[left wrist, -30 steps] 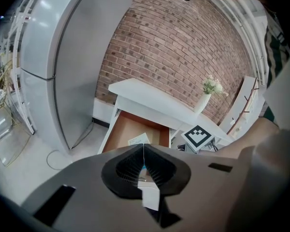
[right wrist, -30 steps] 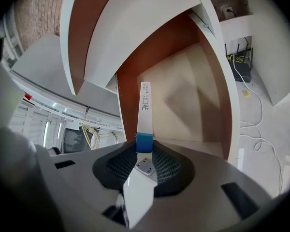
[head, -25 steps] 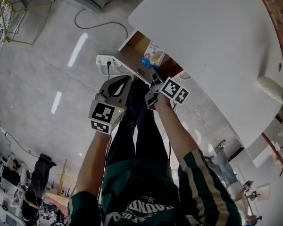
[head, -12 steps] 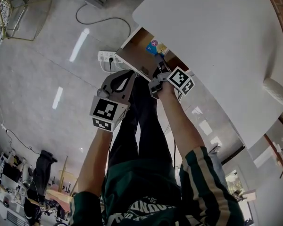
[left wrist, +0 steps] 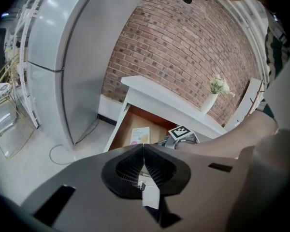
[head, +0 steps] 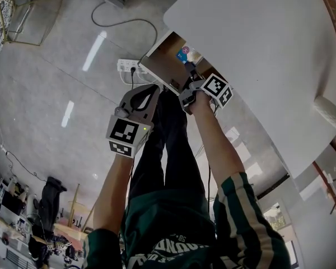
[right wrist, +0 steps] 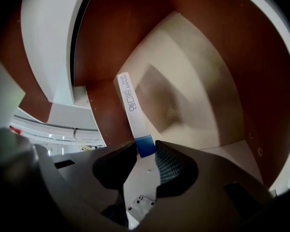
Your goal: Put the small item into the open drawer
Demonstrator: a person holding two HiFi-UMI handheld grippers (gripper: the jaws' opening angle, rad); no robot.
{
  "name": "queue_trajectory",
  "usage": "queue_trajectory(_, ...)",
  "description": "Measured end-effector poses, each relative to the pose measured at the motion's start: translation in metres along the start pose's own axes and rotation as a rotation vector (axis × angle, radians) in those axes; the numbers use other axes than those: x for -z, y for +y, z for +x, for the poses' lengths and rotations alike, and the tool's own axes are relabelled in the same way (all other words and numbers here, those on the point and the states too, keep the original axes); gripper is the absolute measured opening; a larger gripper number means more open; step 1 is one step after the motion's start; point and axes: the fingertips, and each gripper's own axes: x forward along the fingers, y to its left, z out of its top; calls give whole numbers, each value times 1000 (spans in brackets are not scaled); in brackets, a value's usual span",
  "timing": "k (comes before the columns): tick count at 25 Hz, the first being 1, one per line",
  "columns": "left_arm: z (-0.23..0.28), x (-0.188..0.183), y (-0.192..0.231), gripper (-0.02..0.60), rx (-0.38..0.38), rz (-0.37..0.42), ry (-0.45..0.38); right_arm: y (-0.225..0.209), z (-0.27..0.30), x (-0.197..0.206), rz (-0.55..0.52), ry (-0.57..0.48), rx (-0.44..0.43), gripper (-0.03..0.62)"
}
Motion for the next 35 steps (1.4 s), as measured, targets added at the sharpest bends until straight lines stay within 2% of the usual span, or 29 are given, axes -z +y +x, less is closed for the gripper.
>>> queue_trajectory(6, -3, 4, 4, 17, -2, -7, 1, -9, 6, 4, -21, 45, 53, 134)
queue_trajectory(9, -3, 5, 5, 17, -2, -12, 1, -11, 11, 6, -28, 77, 56, 167)
queue_trajectory(19, -5, 7, 5, 17, -4, -14, 5, -16, 11, 7, -78, 119, 62, 192)
queue_trajectory(25, -4, 7, 4, 17, -3, -17, 2, -18, 7, 9, -79, 122, 86, 204)
queue_trajectory(31, -6, 8, 3, 17, -2, -17, 3, -30, 1, 4, -73, 96, 156, 204)
queue_trajectory(35, -6, 11, 4, 17, -5, -20, 5, -33, 0, 4, -74, 93, 161, 204)
